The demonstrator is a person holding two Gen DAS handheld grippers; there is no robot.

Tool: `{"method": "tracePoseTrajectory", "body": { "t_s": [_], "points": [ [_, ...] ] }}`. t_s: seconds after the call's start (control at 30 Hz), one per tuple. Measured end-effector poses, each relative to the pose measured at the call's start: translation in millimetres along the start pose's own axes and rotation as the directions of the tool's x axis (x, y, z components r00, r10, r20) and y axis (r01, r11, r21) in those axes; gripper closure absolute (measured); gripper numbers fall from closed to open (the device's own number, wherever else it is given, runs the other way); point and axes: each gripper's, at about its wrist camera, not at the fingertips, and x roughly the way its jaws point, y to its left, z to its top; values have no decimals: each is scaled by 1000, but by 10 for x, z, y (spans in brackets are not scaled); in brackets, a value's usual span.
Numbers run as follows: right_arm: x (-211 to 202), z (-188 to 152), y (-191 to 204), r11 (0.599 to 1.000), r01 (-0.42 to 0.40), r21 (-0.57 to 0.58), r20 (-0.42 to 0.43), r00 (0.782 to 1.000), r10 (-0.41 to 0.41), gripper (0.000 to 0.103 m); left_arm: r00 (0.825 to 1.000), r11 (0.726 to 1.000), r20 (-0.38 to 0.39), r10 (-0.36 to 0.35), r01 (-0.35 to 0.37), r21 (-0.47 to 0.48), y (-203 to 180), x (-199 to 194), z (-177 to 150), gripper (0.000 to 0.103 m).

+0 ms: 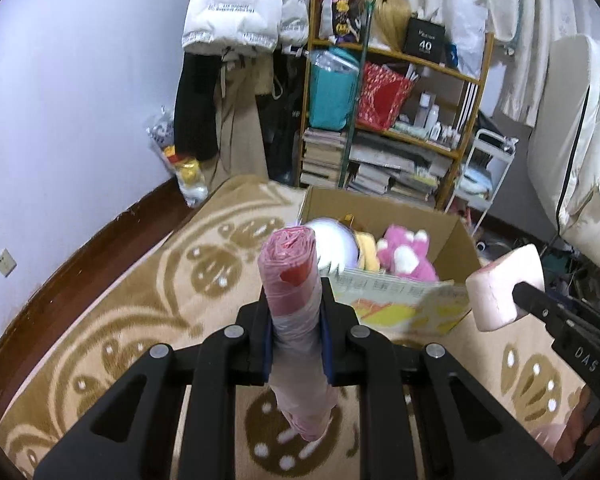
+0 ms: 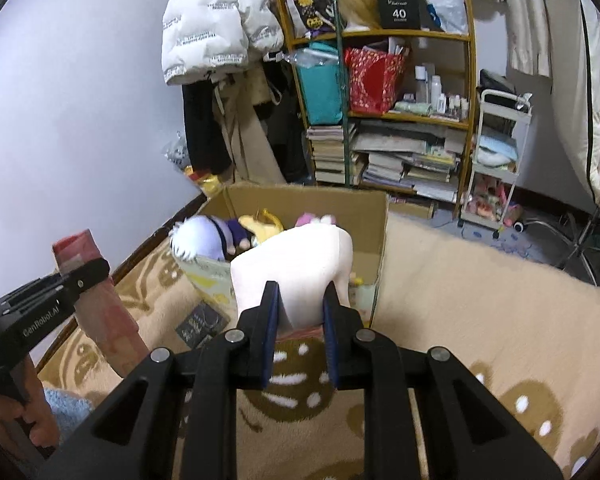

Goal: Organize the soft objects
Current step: 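Lift and carry the pink roll into the box while the right tool drops the swirl plush in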

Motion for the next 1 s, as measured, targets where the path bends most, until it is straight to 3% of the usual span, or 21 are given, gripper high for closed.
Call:
{"method": "tracePoseTrajectory", "body": {
  "t_s": [0.4,0.53,0.87,1.0],
  "points": [
    [133,380,-46,999,37,-28,48,998,-35,81,993,998,108,-51,46,50,-234,63,620,86],
    [255,473,-121,998,57,-26,47,997,-56,81,988,992,103,-119,113,63,-323,188,766,86],
    [598,588,-258,997,79,-7,13,997,-79,81,977,974,116,-182,162,161,-631,549,972,85],
    [700,581,-285,997,82,-9,-4,997,-82,81,971,969,75,-228,219,111,-590,758,931,85]
  ]
}}
